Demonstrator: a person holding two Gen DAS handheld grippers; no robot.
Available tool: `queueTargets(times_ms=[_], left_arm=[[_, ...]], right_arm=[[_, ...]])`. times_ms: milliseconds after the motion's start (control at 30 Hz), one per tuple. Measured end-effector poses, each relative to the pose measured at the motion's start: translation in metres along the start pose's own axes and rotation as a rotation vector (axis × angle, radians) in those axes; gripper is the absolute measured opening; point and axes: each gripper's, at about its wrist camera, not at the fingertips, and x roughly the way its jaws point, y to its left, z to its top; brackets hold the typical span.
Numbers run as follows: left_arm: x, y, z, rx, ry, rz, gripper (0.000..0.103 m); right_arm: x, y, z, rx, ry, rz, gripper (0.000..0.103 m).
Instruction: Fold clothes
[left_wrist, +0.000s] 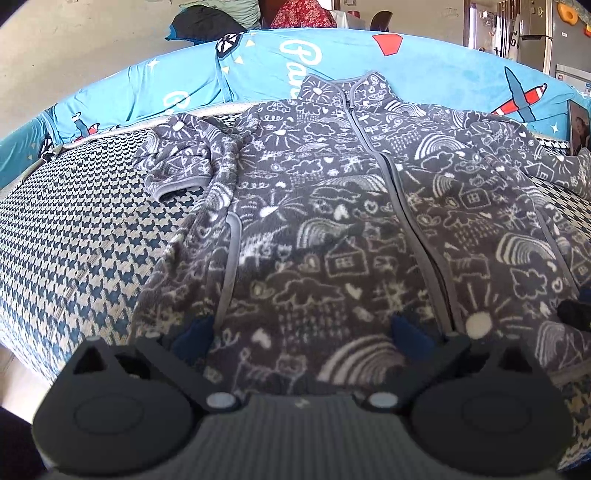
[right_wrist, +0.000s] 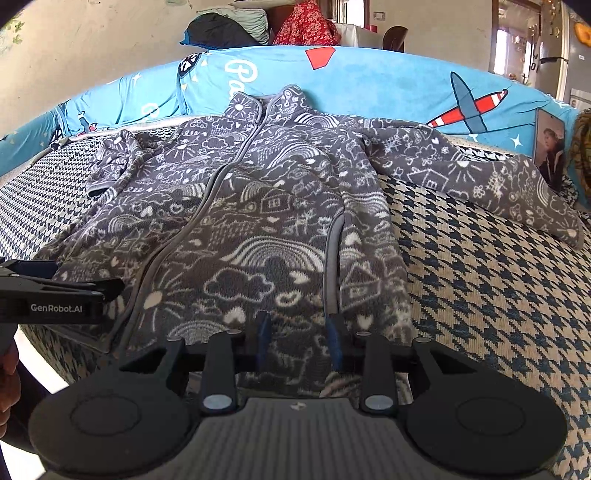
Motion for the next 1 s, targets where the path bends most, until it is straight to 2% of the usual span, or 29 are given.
queueTargets(times_ms=[400, 633, 833, 1000], left_arm=[[-0.003, -0.004, -0.001, -0.025, 0.02, 0.037, 0.103], [-0.007, -0.006, 0.0, -0.035, 0.026, 0.043, 0.103], [-0.01, -0.007, 0.005, -0.048, 0.03, 0.039, 0.103], [-0.019, -0.012, 0.012, -0.029, -0.015, 0.009, 0.103]], right_arm=[[-0.006, 0.002, -0.005, 0.016, 0.008, -0.012, 0.033], [-0.013, -0.004, -0.004, 0.044, 0.043, 0.03, 0.036], [-0.018, -0.015, 0.01, 0.023, 0.046, 0.073, 0.037], [-0.02, -0.043, 0.031, 0.039, 0.009, 0.035, 0.042]])
